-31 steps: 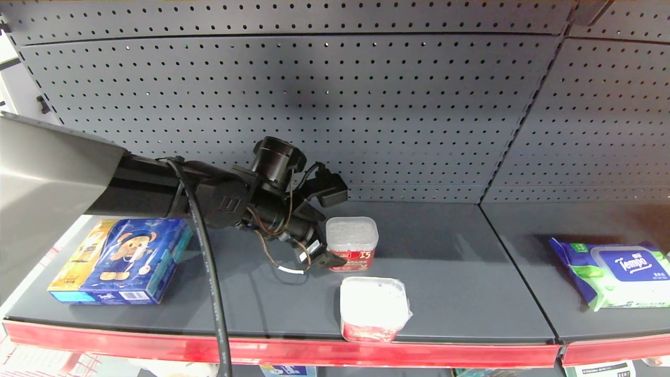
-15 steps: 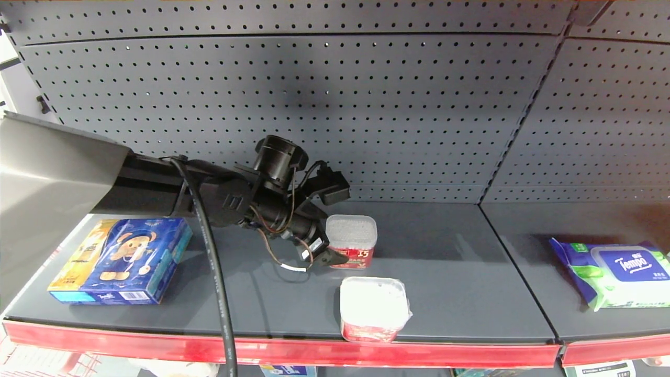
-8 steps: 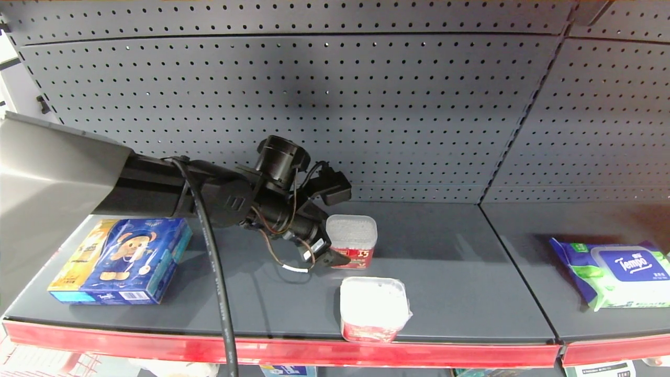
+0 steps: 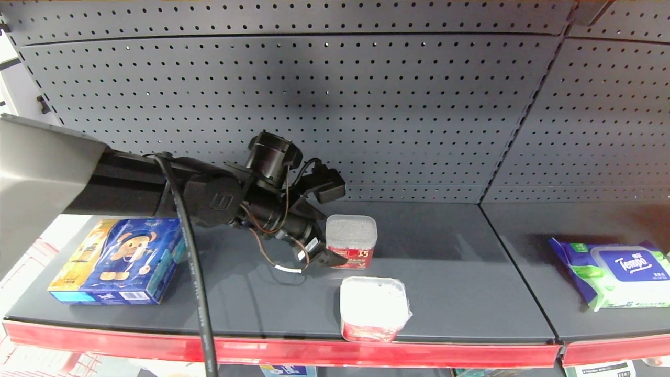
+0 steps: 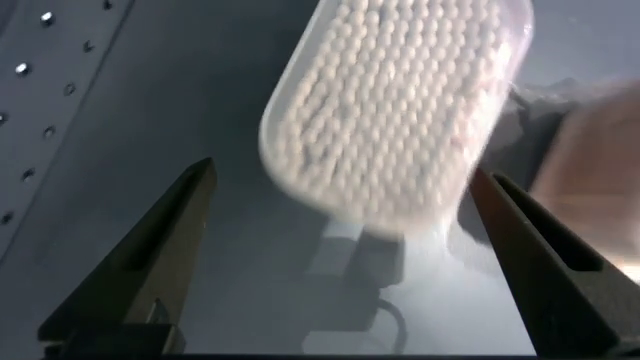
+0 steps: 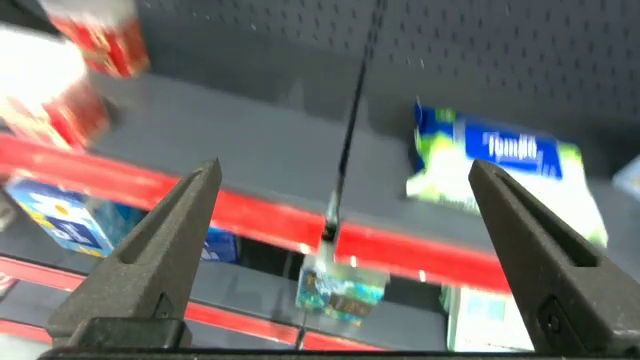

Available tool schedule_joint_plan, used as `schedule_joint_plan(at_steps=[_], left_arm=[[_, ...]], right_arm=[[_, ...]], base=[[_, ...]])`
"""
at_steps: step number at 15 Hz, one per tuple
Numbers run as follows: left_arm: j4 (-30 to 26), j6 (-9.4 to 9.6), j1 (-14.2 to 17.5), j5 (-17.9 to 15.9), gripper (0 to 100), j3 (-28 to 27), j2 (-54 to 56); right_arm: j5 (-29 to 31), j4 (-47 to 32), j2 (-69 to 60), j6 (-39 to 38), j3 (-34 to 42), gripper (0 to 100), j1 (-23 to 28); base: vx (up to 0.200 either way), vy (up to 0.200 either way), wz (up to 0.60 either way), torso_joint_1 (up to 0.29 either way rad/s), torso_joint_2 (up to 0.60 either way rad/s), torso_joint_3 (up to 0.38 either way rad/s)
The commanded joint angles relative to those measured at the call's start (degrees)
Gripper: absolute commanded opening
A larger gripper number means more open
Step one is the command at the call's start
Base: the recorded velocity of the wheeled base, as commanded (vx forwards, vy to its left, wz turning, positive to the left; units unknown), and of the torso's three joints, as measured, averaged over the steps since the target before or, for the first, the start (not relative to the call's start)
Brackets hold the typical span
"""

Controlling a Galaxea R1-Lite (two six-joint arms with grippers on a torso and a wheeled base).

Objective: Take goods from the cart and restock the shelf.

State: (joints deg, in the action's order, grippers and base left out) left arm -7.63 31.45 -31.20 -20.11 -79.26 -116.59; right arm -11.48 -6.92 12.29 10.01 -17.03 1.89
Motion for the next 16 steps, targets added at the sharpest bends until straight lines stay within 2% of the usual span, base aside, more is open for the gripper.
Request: schedule_joint_plan(at_steps=[1, 3, 7, 9, 10, 11, 12, 13, 14, 16], left_arm=[[0.0, 0.01, 1.4, -0.7, 100, 2.8, 4.4], [0.1, 0.01, 2.4, -1.5, 100, 6.4, 8.2], [0.2, 0.01, 5.2, -2.5, 100, 14.2, 15.6], [0.3, -0.07, 5.9, -2.5, 100, 21.1, 23.0], [0.3, -0.07, 5.9, -2.5, 100, 22.7, 24.9], [0.3, -0.69, 6.3, -2.5, 100, 25.8, 29.4], [0.3, -1.48, 6.8, -2.5, 100, 27.4, 31.4], [0.3, -3.68, 7.4, -2.3, 100, 31.7, 37.0], [0.3, -5.61, 7.5, -1.9, 100, 34.5, 41.0], [0.3, -10.62, 7.6, -1.3, 100, 39.5, 49.3]], right_arm=[[-5.1, 0.0, 12.3, 0.0, -9.2, 100, -0.6], [-7.7, 0.1, 16.8, 1.2, -10.7, 100, -1.6], [-7.2, 0.2, 25.8, 1.4, -10.7, 100, -2.0], [-7.2, 1.6, 34.7, 1.4, -12.6, 100, -2.2], [-7.2, 1.9, 37.1, 1.4, -12.9, 100, -2.2], [-5.6, 4.9, 43.3, 1.5, -13.0, 100, -2.2], [-3.6, 6.9, 45.8, 1.7, -13.1, 100, -2.4], [-0.2, 11.3, 51.3, 1.2, -13.3, 100, -5.8], [1.3, 12.7, 53.2, 0.1, -14.1, 100, -9.4], [5.9, 12.7, 58.3, -5.4, -14.8, 100, -18.4]], base=[[0.0, 0.0, 0.0, 0.0, 0.0, 0.0], [0.0, 0.0, 0.0, 0.0, 0.0, 0.0], [0.0, 0.0, 0.0, 0.0, 0.0, 0.0], [0.0, 0.0, 0.0, 0.0, 0.0, 0.0], [0.0, 0.0, 0.0, 0.0, 0.0, 0.0], [0.0, 0.0, 0.0, 0.0, 0.0, 0.0], [0.0, 0.0, 0.0, 0.0, 0.0, 0.0], [0.0, 0.0, 0.0, 0.0, 0.0, 0.0], [0.0, 0.0, 0.0, 0.0, 0.0, 0.0], [0.0, 0.0, 0.0, 0.0, 0.0, 0.0]])
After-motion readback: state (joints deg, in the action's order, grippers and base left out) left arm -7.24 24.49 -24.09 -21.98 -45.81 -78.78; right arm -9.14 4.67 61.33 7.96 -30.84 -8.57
